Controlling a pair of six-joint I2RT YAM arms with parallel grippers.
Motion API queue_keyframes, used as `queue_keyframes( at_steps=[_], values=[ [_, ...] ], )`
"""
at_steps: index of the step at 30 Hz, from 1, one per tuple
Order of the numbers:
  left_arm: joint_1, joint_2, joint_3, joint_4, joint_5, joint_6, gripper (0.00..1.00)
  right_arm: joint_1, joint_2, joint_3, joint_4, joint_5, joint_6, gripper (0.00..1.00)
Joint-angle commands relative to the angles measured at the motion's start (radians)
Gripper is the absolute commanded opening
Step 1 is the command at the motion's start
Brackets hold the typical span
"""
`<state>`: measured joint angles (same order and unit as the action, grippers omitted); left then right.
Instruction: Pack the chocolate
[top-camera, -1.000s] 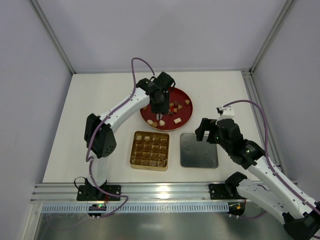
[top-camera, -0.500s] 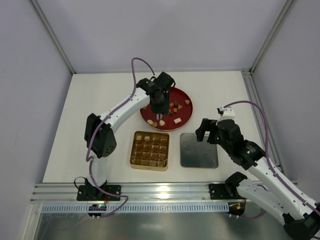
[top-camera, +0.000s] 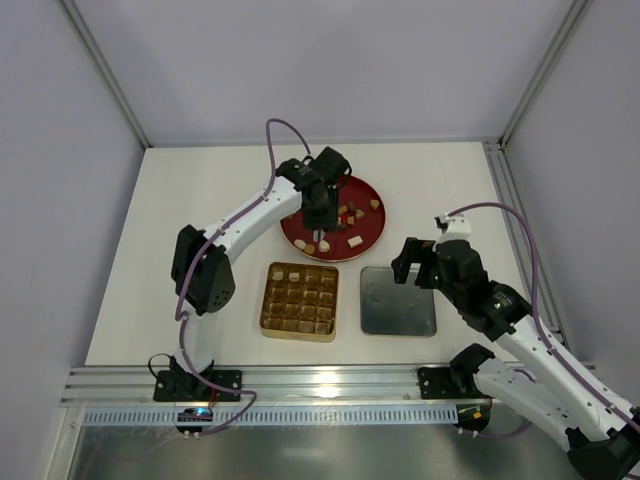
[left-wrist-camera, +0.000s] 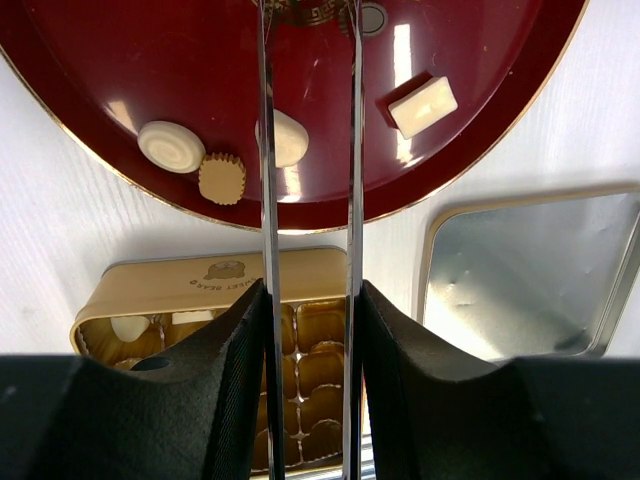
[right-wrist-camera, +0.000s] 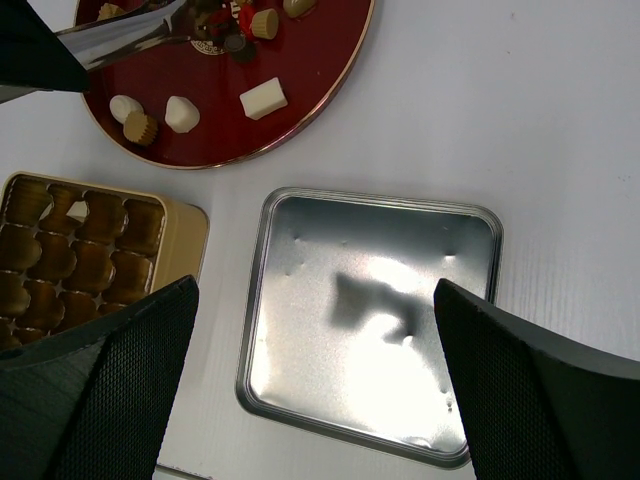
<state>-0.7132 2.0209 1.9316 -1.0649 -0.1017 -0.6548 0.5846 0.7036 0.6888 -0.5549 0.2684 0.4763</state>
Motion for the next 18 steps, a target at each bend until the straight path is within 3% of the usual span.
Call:
queue_keyframes(
  at_steps=[1,18],
  values=[
    [-0.005,0.010,-0.002,0.037,-0.006,-0.011,0.39,-0.006,-0.019,0.000,0.009,0.022,-0.008,1.00],
    [-0.006,-0.005,0.006,-0.003,-0.027,-0.006,0.36,-0.009,-0.023,-0.003,0.012,0.020,-0.007,1.00]
  ],
)
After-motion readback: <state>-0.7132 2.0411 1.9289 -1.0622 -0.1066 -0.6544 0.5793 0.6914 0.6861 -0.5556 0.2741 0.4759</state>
